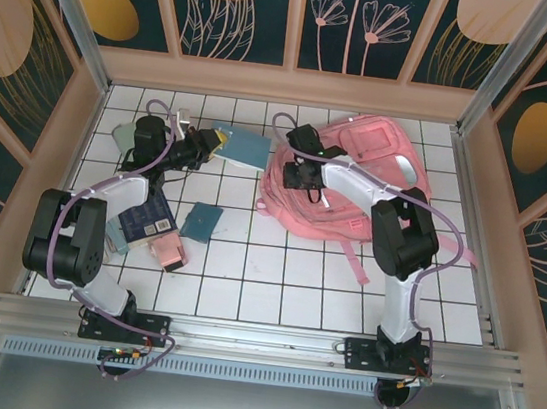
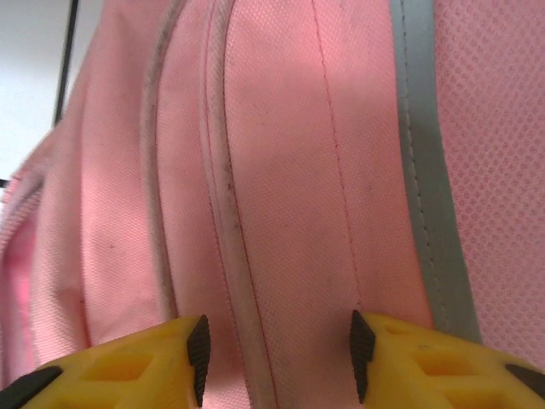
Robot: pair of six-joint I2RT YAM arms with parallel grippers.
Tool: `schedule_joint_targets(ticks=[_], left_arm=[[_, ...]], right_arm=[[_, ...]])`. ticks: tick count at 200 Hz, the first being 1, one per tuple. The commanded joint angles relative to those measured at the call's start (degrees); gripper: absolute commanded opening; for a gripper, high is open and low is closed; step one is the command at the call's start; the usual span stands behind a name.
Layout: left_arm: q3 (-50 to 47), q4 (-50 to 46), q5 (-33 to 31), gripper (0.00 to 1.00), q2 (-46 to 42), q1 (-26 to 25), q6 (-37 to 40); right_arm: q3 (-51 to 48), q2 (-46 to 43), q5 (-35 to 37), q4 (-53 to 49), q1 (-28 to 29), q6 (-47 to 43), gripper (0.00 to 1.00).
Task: Pack the student bag
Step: Open the student bag at the top-right of the table.
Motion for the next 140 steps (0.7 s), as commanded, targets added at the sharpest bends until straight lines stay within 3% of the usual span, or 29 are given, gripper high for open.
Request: schedule_joint_targets(ticks=[1,16,85,140], left_arm=[[0.07,1.52,-0.05,0.0,-2.9,0.28,1.17],[-0.34,1.06,-0.21,0.0,-3.49,0.28,1.61],[-4.72,6.42,-2.42,0.0,-3.66,0.2,-1.51],[-5.09,10.45,-7.4,0.0,-1.5,-4.07,-2.99]], right_arm=[[1.7,2.1,8.13,-3.9,0.83,-2.04,0.27],[2.07,1.62,9.86,-4.28,0.86,-1.46,0.0],[10.42,-6.97,4.46,-6.01,-0.4,-0.08,0.0],[19.45,-10.84,-4.87,-9.1,-6.9,2.44,0.0]])
